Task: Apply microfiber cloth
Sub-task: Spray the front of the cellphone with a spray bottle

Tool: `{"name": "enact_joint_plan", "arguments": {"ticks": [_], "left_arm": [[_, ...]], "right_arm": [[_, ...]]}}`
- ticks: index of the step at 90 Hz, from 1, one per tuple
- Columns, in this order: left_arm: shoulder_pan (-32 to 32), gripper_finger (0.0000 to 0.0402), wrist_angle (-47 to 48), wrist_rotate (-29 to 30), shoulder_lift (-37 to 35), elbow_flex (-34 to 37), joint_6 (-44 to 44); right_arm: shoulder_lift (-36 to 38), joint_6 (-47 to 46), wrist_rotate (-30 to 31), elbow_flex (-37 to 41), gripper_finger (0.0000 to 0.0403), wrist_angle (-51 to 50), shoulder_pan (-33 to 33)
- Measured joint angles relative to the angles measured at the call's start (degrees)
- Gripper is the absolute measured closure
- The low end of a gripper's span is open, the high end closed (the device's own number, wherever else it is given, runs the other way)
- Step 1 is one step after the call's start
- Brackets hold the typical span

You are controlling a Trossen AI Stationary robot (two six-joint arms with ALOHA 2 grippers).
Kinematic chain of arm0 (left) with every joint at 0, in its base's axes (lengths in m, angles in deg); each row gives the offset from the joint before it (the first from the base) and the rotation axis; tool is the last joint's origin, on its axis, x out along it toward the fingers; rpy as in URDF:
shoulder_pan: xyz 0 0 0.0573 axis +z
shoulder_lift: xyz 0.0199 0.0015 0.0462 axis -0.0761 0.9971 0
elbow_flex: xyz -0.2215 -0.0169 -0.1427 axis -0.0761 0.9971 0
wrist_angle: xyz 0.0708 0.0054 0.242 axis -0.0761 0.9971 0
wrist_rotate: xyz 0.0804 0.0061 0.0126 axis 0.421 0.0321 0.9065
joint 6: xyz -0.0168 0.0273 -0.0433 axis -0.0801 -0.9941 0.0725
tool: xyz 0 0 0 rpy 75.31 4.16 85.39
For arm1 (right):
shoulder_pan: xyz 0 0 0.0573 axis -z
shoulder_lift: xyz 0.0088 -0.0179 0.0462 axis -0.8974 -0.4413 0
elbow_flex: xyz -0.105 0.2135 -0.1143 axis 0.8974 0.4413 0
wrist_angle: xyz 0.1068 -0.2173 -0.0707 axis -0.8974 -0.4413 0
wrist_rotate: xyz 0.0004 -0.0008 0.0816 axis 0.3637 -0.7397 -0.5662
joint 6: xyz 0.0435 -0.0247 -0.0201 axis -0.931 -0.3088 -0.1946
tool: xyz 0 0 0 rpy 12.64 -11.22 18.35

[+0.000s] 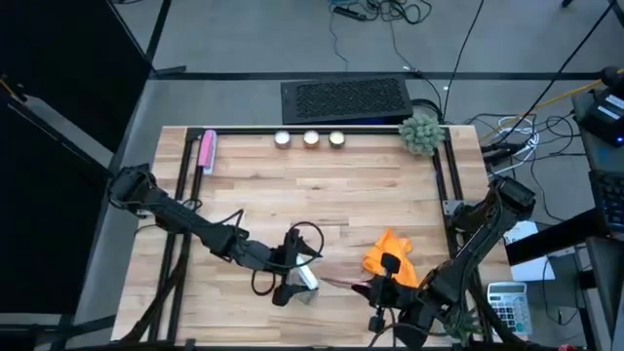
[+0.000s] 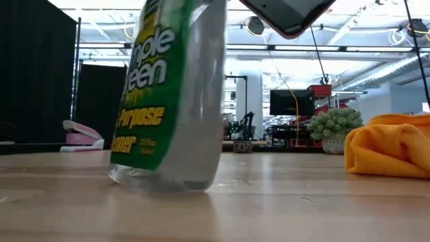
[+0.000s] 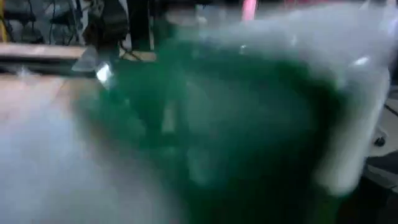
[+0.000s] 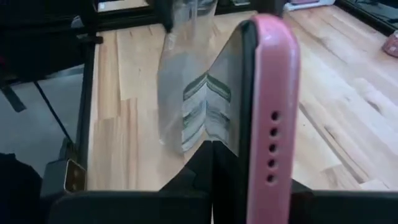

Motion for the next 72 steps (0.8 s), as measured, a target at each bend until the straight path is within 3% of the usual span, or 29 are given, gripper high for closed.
{"name": "enact_joint_plan", "arguments": {"ticks": [14,72], "left_arm": [[-0.7,0.0016,-0.3,0.3,-0.8,0.0,0.0],[-1.7,0.0016,18.0,4.1,-10.3,0.0,3.9]], "right_arm": [[-0.1,0.2,0.0,0.0,0.0394,0.0,0.6],[-0.1,2.1,-0.3,0.0,0.0394,0.0,2.6]]}}
